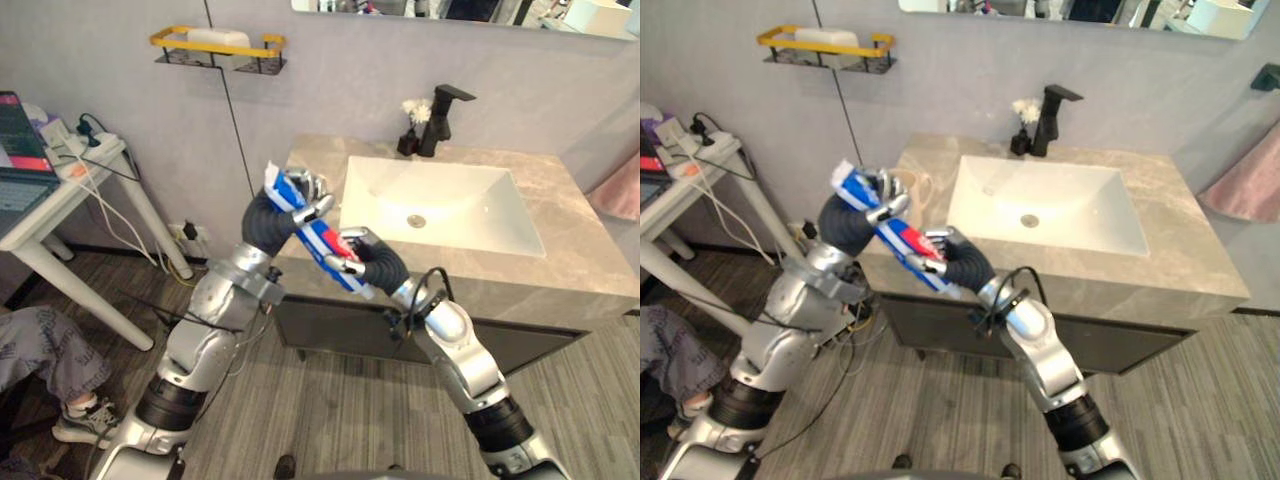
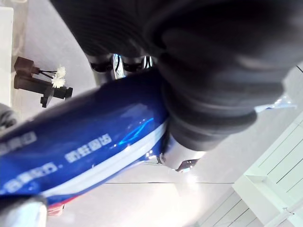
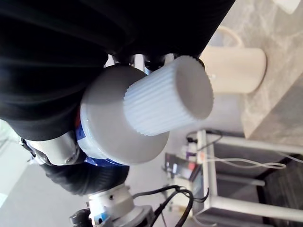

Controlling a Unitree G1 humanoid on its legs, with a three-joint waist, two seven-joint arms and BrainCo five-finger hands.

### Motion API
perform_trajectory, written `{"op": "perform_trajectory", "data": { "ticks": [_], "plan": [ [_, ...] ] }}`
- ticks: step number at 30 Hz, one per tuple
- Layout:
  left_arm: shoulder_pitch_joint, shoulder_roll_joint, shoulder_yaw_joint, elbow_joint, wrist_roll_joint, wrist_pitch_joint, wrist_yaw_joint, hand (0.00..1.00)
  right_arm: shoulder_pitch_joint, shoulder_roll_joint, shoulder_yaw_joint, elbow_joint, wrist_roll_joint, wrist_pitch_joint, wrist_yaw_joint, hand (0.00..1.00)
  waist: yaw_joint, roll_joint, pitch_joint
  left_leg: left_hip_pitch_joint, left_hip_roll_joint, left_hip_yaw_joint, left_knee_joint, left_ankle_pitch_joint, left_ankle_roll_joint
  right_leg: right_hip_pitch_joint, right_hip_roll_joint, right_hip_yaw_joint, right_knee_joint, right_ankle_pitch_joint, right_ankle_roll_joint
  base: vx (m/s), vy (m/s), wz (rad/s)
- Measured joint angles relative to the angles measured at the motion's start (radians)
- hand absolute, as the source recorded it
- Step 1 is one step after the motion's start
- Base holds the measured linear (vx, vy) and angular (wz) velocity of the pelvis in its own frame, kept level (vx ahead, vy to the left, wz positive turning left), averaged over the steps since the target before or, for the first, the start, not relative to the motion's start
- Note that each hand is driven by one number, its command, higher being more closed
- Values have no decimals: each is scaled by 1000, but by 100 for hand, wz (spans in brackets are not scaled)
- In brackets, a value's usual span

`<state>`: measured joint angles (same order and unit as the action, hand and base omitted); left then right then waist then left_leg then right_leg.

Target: Organize washtable

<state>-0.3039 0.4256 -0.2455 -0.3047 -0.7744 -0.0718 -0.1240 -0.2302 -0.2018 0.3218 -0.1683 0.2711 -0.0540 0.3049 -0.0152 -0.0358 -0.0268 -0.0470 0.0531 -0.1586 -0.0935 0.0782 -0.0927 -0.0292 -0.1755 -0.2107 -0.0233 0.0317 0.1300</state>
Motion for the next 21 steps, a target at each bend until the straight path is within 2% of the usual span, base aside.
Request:
{"op": "perform_trajectory", "data": {
  "ticks": [6, 9, 12, 19, 21],
  "plan": [
    [-4, -5, 13, 0, 1, -7, 21, 100, 0, 25, -51, -2, 17, 14, -31, 0, 0, 0, 0, 0, 0, 16, 0, 0, 0, -9, 0, 19, 1, 6, 1, -6, -1, -8],
    [0, -3, 37, 11, 10, -8, 25, 100, 1, 46, -170, -43, 109, 13, -77, 0, 1, 0, 0, 1, 0, 18, 0, 0, 0, -9, 0, 20, 1, 6, 1, -10, -2, -1],
    [2, 13, 88, 12, 12, -9, 38, 100, 12, 43, -256, -75, 167, -6, -87, 0, -1, 1, 0, 2, 0, 19, 0, 0, 0, -9, 0, 20, 1, 6, 1, 0, 0, 0],
    [-2, 22, 110, 12, 57, -13, 47, 100, 122, 42, -274, -88, 241, -9, -88, 0, -8, 4, -3, 3, 0, 21, 0, 0, 0, -10, 0, 22, 1, 6, 1, 0, 0, 0],
    [-18, 33, 125, 20, 117, -14, 67, 100, 148, 43, -275, -88, 273, -10, -88, 0, -14, 8, -9, 3, 1, 25, 0, 0, 0, -12, 1, 25, 0, 7, 0, -26, -8, -4]
  ]
}}
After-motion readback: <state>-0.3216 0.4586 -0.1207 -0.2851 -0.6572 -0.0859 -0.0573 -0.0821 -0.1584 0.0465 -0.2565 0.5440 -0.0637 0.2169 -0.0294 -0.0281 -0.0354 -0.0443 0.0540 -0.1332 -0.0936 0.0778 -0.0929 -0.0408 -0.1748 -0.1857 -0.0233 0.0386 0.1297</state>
